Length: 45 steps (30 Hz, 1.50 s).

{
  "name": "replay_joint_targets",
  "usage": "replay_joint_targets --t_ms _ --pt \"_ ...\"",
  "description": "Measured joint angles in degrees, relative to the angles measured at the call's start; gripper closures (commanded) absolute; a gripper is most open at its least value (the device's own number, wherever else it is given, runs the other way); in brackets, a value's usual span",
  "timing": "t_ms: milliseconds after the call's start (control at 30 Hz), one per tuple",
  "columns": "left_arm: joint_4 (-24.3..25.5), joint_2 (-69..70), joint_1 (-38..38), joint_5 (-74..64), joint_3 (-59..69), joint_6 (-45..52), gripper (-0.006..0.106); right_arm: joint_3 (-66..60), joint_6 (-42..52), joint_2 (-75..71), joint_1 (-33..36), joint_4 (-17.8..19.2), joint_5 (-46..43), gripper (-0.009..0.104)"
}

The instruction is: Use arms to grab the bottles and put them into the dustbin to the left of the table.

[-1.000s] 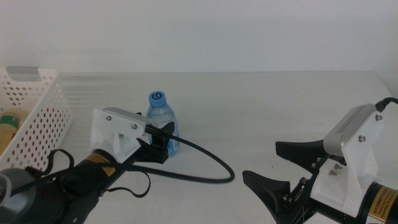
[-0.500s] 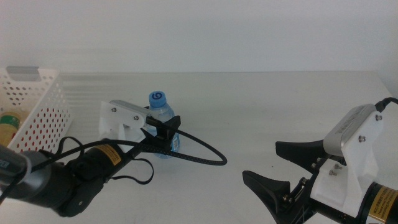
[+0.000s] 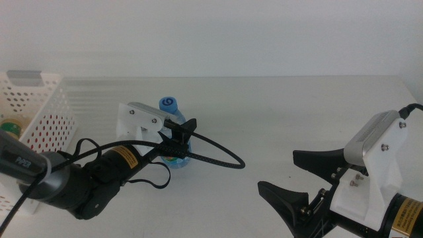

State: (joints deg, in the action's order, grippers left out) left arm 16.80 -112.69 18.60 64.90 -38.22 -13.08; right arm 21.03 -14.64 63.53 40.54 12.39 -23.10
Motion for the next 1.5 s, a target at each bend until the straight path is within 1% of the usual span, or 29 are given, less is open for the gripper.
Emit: replay_joint_targets --t_ms 67,167,233,300,433,533,700,1200,1500 --pt "0.16 -0.05 0.00 0.00 0.00 -0.05 0.065 0.00 0.00 0.00 0.00 0.00 0.00 0.019" --pt "0.43 -0.05 0.00 0.05 0.00 -0.27 0.083 0.00 0.00 0.00 0.00 0.00 0.00 0.019" --pt "0.83 -0.05 -0.02 0.11 0.00 -0.73 0.091 0.00 0.00 0.00 0.00 0.00 0.00 0.019" --pt "1.02 0.00 -0.02 0.11 0.00 -0.92 0.095 0.00 0.00 0.00 0.00 0.00 0.00 0.019" --pt "2.06 1.77 -0.02 -1.75 0.70 -1.19 0.094 0.00 0.00 0.00 0.00 0.00 0.00 0.019" --pt "2.57 5.10 -0.02 -5.79 2.00 -1.24 0.094 0.00 0.00 0.00 0.00 0.00 0.00 0.019" --pt "2.51 12.79 -0.02 -15.01 2.33 -1.24 0.094 0.00 0.00 0.00 0.00 0.00 0.00 0.019" --pt "2.28 38.71 -0.02 -37.02 2.83 -2.51 0.094 0.00 0.00 0.00 0.00 0.00 0.00 0.019" --pt "2.08 49.00 -0.02 -47.52 2.83 -2.55 0.094 0.00 0.00 0.00 0.00 0.00 0.00 0.019"
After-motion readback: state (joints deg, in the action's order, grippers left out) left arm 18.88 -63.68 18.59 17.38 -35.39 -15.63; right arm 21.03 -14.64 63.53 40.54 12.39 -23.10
